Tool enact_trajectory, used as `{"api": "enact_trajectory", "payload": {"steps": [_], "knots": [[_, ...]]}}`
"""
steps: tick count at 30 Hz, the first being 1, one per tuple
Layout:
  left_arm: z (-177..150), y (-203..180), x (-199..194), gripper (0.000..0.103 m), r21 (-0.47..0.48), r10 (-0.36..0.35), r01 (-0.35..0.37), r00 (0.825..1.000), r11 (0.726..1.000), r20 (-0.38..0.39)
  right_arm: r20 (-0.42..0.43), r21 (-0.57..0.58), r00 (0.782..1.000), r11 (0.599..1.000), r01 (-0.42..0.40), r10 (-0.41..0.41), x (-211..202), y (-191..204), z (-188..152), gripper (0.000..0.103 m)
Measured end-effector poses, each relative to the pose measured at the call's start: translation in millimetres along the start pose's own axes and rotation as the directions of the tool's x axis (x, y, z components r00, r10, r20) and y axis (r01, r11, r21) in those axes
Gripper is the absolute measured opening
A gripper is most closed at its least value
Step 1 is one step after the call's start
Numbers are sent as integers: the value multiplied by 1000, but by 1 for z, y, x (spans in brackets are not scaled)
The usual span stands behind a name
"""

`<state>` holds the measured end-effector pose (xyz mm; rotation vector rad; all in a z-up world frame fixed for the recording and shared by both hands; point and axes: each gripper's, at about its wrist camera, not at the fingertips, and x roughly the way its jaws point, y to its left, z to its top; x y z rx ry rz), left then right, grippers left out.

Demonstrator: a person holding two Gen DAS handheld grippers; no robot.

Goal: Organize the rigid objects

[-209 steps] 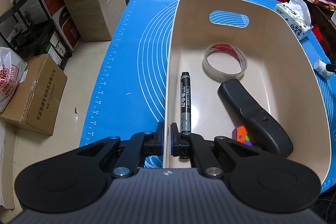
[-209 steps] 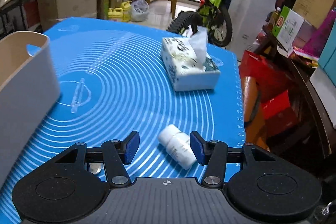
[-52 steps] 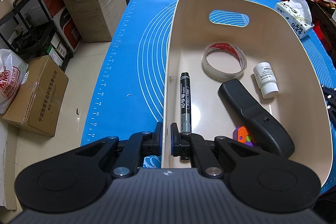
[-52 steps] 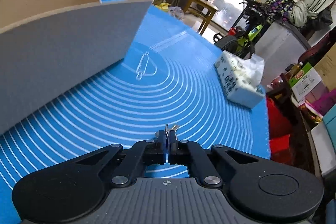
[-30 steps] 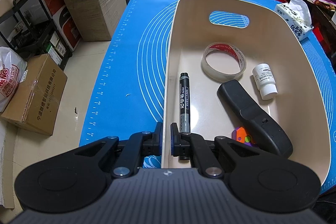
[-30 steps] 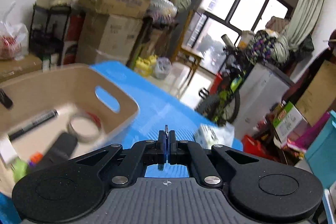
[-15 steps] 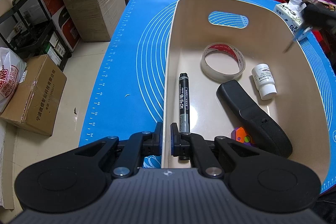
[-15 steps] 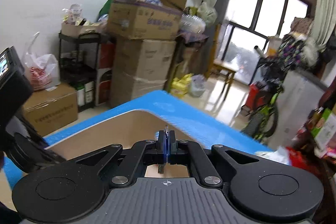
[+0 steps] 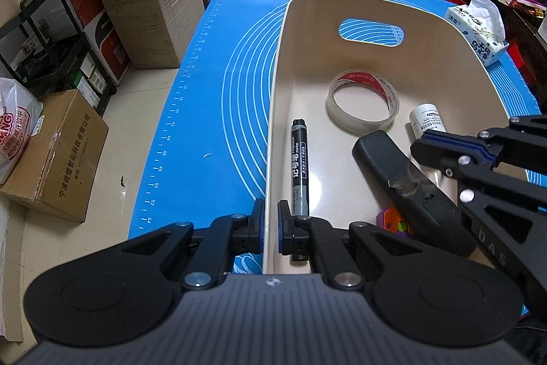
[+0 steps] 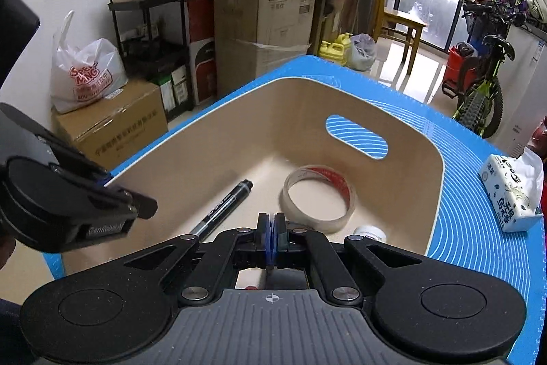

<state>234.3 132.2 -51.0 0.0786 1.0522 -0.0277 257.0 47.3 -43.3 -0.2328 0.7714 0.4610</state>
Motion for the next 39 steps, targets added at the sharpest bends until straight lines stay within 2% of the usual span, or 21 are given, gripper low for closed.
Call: {"api": "enact_trajectory", "payload": {"steps": [1,2,3,6,12,13,14,16,20,39], "knots": [[0,0,0,7,-1,0,0,1000,1000,1,0,3,1000,1000,-1,1,-1,0,-1,15],[1,-1,-1,7,-2,2,-2,1000,1000,3,2,10,1000,1000,-2,2,-3,-1,-1,20],[1,-1,-1,7,-2,5,-5,1000,1000,6,7,16,1000,1000,0,-1,-5,-2,-2,32],[2,1,-4,7,-14,14,-14,1000,1000,13,26,42,1000,999,5,-6,-13,-6,-1,51],[1,0,-18,14,-28,23,-22,998,999,52,73,143,997,990,1,-11,-40,-21,-6,63],[1,-2,-21,21,-27,31,-29,998,999,60,79,163,997,987,-1,-12,-46,-23,-9,64],[0,-2,-24,46,-29,41,-39,997,999,71,82,176,996,984,0,-14,-51,-25,-11,65],[-4,-4,-34,71,-36,63,-59,991,998,118,90,193,995,981,13,-31,-62,-28,-17,67],[-10,-9,-55,72,-51,55,-47,986,998,160,110,226,993,974,24,-50,-88,-32,-29,71],[-75,-62,-148,73,-6,25,-24,975,1000,220,182,324,975,944,64,-129,-216,-34,-86,86]]}}
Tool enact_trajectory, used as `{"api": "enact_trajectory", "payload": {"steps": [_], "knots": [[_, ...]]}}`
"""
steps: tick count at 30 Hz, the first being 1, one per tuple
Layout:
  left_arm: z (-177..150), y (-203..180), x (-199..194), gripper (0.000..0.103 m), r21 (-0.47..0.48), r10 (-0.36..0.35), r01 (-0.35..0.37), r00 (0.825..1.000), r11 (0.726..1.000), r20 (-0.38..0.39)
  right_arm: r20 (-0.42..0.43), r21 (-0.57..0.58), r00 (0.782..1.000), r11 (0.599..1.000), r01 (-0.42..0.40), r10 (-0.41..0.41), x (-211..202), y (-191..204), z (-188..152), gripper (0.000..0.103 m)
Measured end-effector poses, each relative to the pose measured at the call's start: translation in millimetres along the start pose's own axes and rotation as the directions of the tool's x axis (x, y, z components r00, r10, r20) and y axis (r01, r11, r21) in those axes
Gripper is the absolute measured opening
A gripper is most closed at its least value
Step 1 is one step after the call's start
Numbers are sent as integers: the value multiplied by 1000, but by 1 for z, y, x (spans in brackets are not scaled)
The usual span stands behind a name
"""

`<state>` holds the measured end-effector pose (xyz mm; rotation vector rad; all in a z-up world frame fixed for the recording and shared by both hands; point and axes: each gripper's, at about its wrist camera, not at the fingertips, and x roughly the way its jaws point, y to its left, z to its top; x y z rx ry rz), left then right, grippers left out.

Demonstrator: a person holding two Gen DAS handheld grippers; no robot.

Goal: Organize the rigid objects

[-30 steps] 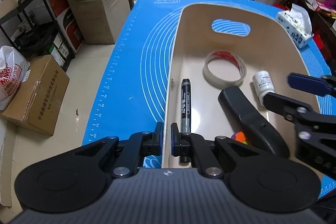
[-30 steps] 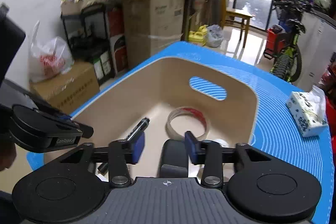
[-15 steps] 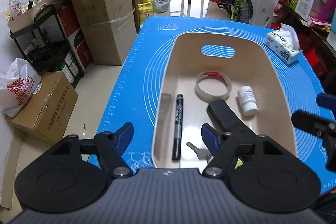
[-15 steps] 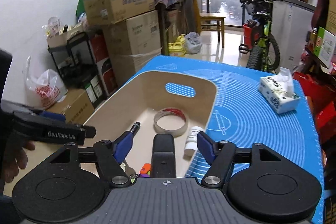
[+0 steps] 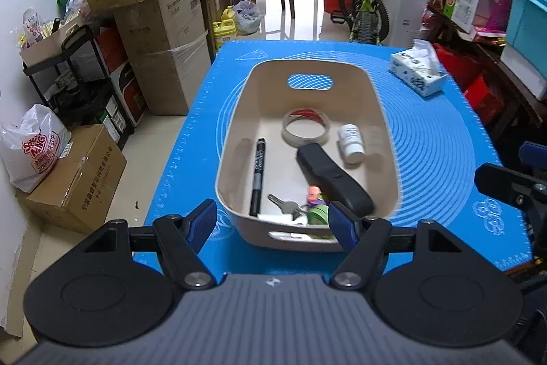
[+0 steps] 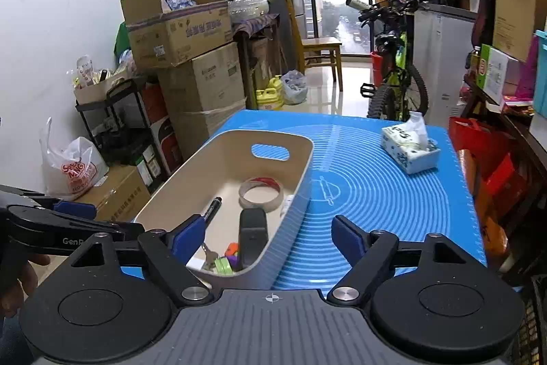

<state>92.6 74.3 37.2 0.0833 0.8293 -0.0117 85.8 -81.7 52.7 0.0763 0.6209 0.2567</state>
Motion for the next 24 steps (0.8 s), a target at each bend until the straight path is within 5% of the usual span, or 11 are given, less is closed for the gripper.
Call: {"api": "enact_trajectory", "payload": {"steps": [24], "knots": [[-45,-58,-90,79,53,-39,35,997,998,65,-4,54,997,996,77,-77,-116,-21,-48,90]]}}
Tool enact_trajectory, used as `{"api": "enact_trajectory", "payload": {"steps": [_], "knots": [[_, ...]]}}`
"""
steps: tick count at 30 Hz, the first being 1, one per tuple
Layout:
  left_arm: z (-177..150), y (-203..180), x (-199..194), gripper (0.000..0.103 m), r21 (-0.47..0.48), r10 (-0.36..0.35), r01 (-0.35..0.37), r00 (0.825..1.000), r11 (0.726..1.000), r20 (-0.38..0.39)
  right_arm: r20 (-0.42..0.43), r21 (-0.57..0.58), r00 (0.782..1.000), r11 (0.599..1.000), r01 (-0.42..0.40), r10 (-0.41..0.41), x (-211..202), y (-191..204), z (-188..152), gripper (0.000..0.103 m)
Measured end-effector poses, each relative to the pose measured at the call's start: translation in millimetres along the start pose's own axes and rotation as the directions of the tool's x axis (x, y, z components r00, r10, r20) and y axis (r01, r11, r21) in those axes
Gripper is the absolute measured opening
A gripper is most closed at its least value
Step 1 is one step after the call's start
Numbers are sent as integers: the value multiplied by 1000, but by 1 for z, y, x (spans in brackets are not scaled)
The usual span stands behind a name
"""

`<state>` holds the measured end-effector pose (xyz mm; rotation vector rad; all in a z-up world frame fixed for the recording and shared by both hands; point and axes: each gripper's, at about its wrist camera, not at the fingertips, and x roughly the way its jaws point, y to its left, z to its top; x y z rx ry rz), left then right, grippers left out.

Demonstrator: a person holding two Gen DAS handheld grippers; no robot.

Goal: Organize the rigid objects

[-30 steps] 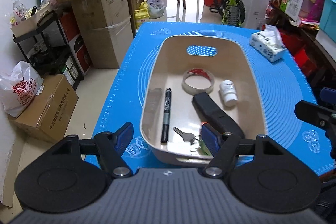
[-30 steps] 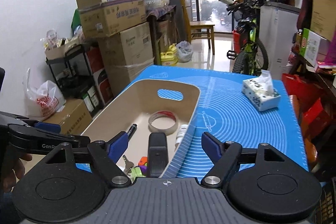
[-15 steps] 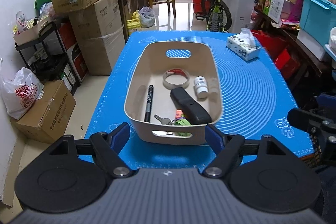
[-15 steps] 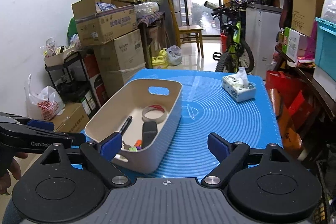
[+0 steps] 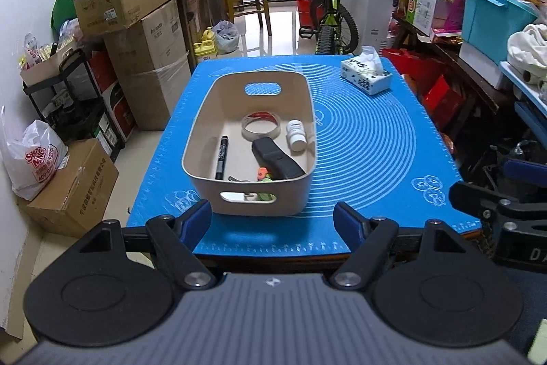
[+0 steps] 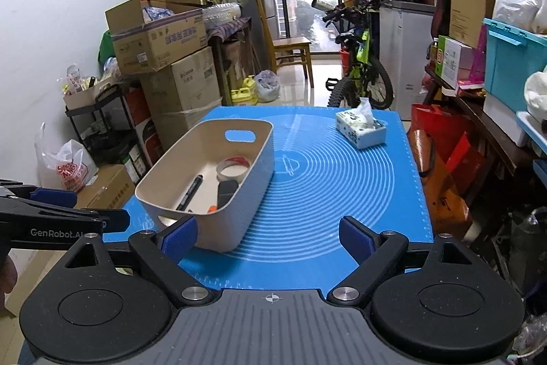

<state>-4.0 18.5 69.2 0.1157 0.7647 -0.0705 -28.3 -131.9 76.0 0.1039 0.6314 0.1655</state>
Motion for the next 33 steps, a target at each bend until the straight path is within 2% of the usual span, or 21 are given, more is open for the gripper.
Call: {"api": "enact_trajectory", "payload": {"steps": [5,21,33], "knots": [[-7,-13,-11,79,44,-4,4,1000,999,-1,-9,19,1000,1000,6,-5,-12,-5,-8,90],[-34,-23,-36,79,27,-4,5,1000,1000,-13,-10,21,1000,1000,23,-23,-48,-16,-33,95],[-38,-23,-39,79,37,-8,8,1000,999,-22,-20,0,999,1000,29,-29,-58,-16,-44,96]]}}
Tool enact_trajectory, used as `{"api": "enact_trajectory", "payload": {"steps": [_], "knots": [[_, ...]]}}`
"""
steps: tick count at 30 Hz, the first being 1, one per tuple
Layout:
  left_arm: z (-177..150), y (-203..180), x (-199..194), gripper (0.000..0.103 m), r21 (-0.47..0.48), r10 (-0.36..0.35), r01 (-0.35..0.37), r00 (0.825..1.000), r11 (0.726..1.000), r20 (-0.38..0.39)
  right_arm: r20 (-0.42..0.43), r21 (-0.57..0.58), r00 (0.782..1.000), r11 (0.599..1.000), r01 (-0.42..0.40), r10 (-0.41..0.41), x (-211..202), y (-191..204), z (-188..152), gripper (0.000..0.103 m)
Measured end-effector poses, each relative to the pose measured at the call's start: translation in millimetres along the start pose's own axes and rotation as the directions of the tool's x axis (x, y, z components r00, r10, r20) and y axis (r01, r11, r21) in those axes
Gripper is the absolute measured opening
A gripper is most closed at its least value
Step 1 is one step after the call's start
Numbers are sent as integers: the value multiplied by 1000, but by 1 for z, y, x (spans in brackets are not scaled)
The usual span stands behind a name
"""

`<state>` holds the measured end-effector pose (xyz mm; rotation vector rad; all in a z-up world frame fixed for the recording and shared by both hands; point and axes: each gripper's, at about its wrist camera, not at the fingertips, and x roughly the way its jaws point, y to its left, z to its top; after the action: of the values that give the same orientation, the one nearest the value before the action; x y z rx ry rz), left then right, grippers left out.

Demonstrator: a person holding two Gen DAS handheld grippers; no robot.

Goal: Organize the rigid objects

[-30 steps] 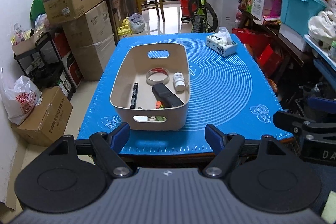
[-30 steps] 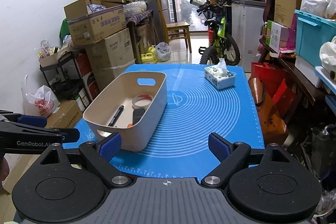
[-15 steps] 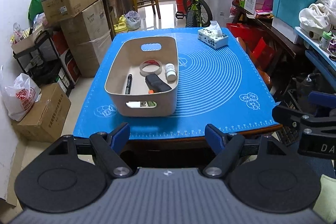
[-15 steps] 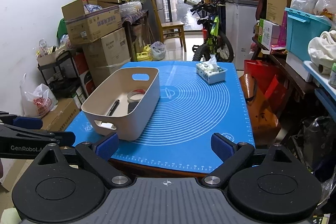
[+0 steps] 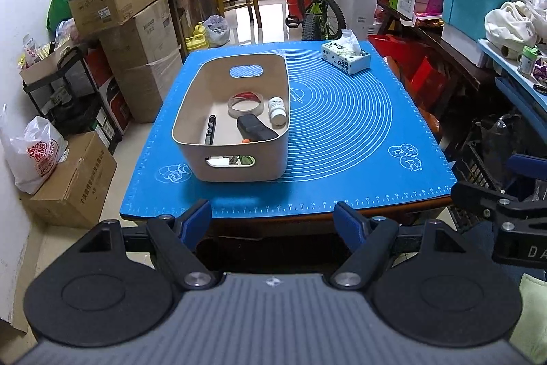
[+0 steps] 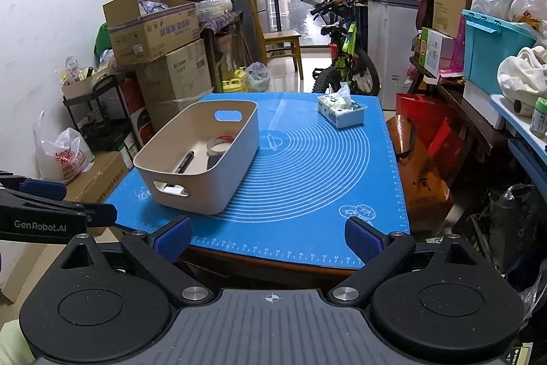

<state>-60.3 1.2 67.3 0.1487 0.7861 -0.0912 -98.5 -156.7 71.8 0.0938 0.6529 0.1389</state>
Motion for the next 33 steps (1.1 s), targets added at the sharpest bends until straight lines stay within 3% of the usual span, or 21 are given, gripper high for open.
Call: {"api": "enact_trajectory", "payload": {"steps": [33], "knots": [[-1,-2,1,79,18,1,-1,1000,1000,-4,-13,15,1000,1000,-2,2,0,-5,-3,96]]}}
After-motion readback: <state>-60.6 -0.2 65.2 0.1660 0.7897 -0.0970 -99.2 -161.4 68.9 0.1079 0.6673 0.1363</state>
